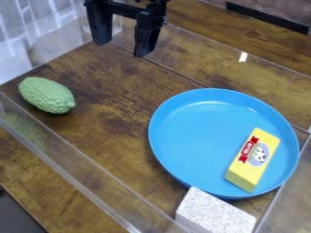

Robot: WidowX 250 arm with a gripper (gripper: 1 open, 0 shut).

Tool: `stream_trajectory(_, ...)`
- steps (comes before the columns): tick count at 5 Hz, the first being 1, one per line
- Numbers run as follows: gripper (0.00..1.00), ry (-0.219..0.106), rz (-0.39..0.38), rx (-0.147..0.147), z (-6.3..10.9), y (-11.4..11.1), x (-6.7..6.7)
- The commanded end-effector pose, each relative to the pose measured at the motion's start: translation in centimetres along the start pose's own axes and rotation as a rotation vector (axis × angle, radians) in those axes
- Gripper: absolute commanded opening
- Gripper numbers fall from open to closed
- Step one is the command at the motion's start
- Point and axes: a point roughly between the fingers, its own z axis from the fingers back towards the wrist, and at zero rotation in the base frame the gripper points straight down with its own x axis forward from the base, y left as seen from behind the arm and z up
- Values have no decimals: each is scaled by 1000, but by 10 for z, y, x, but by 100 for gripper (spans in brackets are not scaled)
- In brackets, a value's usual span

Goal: Put the green object in the blue tray

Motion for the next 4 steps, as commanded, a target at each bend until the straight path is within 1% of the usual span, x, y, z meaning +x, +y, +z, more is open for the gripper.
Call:
stream_trajectory(1,100,18,-20,0,-9,-2,-6)
stream_trajectory(2,100,42,-112,9,-17,13,-21)
stream_trajectory(3,100,53,-215,27,-19,34,-34)
stream_trajectory(4,100,56,-304,61,-13,53,-36)
